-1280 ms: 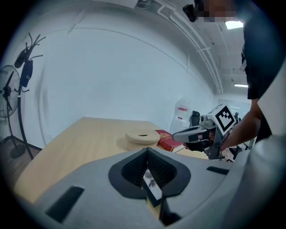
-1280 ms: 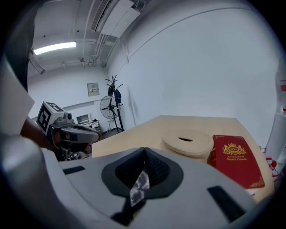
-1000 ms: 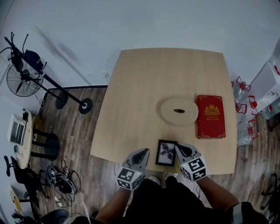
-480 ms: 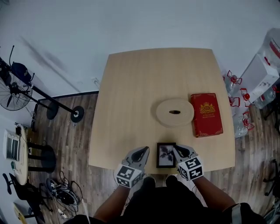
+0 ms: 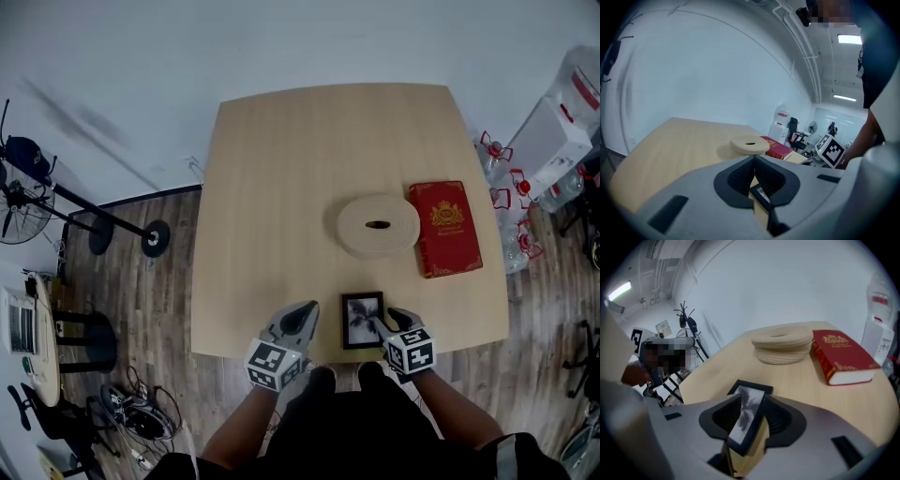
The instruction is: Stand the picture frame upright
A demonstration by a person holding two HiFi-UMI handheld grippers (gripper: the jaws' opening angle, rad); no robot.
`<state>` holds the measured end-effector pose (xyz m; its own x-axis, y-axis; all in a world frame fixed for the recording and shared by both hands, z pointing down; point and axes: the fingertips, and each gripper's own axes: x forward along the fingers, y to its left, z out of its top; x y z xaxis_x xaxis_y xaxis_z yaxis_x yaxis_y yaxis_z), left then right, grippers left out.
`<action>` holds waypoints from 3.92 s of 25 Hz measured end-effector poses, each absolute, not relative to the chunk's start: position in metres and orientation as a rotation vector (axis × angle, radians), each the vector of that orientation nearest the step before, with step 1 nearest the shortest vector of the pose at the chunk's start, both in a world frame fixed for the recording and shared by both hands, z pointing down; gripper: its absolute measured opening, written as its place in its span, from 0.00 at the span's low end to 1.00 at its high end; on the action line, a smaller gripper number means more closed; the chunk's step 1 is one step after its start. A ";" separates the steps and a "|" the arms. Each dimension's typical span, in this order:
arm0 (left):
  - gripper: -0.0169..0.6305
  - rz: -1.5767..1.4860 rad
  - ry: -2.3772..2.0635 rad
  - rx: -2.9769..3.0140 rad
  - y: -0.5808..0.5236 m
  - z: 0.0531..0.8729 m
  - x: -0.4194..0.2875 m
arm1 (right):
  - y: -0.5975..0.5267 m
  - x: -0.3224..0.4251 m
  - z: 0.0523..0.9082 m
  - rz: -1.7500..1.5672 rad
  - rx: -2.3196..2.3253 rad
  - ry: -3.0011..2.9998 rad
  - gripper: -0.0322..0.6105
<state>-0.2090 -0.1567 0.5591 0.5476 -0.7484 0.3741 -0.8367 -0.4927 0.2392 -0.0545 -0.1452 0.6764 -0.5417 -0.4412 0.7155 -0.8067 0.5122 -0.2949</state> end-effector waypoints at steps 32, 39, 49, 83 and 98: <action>0.03 0.317 -1.320 2.351 -0.143 0.572 -0.243 | -0.141 -0.045 0.728 1.074 1.184 -1.954 0.16; 0.03 0.310 -1.322 2.369 -0.141 0.568 -0.242 | -0.141 -0.049 0.717 1.022 1.199 -1.991 0.16; 0.03 0.313 -1.316 2.377 -0.140 0.568 -0.239 | -0.153 -0.048 0.683 0.969 1.255 -2.087 0.16; 0.03 0.353 -1.347 2.398 -0.153 0.557 -0.231 | -0.253 -0.002 0.651 0.838 1.432 -2.176 0.16; 0.03 0.382 -1.361 2.356 -0.150 0.563 -0.237 | -0.260 -0.004 0.668 0.810 1.399 -2.141 0.16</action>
